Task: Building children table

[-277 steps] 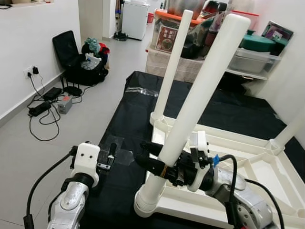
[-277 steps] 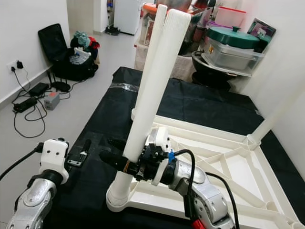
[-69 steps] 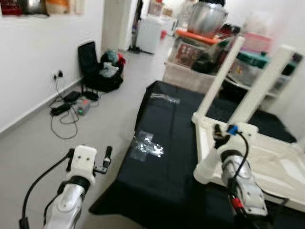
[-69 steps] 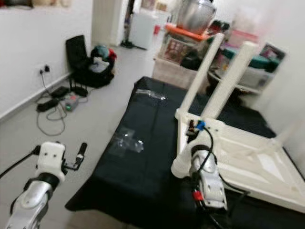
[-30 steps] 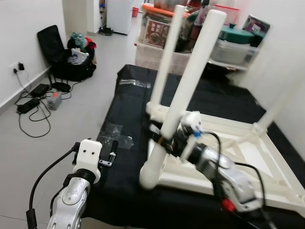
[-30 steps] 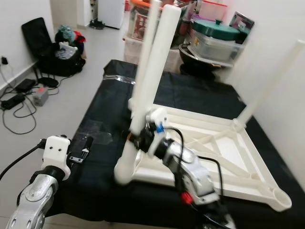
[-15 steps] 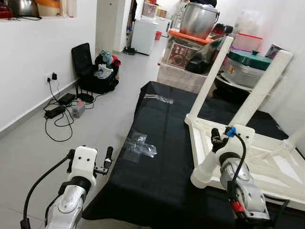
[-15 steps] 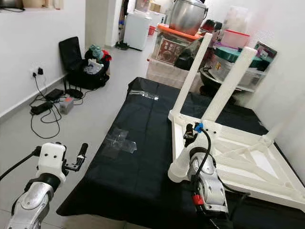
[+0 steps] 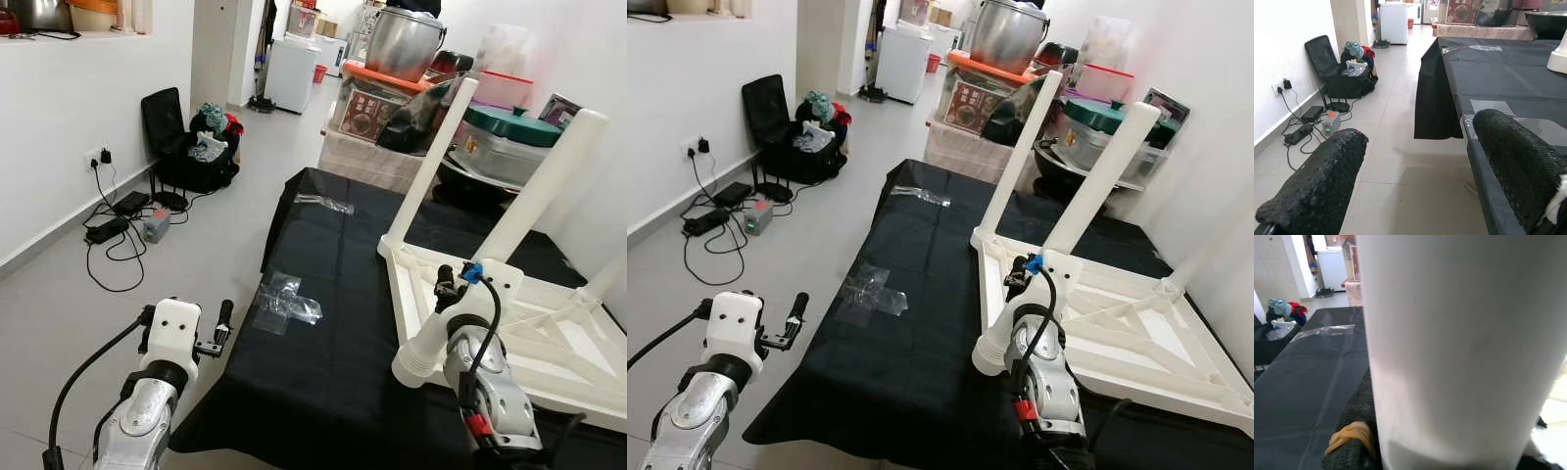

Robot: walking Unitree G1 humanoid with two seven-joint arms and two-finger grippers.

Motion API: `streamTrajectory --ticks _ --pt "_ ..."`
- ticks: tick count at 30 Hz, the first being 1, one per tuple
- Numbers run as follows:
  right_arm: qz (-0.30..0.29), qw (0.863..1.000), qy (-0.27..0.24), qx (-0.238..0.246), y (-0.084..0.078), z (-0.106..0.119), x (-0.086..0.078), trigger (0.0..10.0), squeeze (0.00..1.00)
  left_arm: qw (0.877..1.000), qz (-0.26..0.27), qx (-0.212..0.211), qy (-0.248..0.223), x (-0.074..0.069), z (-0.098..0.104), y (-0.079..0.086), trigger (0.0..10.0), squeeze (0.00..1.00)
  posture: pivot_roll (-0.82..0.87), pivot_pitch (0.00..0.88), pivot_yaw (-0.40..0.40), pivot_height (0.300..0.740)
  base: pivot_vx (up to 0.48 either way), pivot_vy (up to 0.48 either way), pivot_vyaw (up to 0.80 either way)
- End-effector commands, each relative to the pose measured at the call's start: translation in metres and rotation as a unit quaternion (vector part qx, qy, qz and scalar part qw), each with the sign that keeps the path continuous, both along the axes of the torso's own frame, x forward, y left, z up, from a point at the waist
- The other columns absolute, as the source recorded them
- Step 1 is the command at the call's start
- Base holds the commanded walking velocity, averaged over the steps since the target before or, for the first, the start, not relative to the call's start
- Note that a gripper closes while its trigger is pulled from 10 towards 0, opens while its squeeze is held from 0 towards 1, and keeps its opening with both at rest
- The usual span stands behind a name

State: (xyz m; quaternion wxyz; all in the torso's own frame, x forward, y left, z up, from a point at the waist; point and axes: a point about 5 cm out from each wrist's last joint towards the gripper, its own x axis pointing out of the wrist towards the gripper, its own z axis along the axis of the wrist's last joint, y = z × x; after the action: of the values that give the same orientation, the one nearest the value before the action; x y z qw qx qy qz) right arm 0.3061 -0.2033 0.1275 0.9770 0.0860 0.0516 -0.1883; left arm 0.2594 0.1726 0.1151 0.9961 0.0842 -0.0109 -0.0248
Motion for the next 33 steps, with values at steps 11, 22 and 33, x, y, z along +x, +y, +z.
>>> streamTrajectory --ticks 11,22,33 --pt "-0.041 0.997 0.061 -0.005 -0.014 -0.032 -0.016 10.0 1.00 1.000 -0.008 -0.004 0.007 0.001 -0.003 -0.006 10.0 0.00 0.12 0.000 -0.192 0.740 0.000 0.000 0.00" --pt "-0.019 1.000 0.001 0.006 -0.018 -0.013 -0.010 10.0 1.00 1.000 -0.010 -0.004 0.008 0.001 -0.003 -0.006 10.0 0.00 0.12 0.000 -0.188 0.740 0.000 0.000 0.00" --pt "0.103 0.990 -0.082 0.049 -0.034 0.019 0.012 10.0 1.00 1.000 -0.009 -0.003 0.006 0.003 -0.003 -0.005 10.0 0.00 0.13 0.000 -0.191 0.740 0.000 0.000 0.00"
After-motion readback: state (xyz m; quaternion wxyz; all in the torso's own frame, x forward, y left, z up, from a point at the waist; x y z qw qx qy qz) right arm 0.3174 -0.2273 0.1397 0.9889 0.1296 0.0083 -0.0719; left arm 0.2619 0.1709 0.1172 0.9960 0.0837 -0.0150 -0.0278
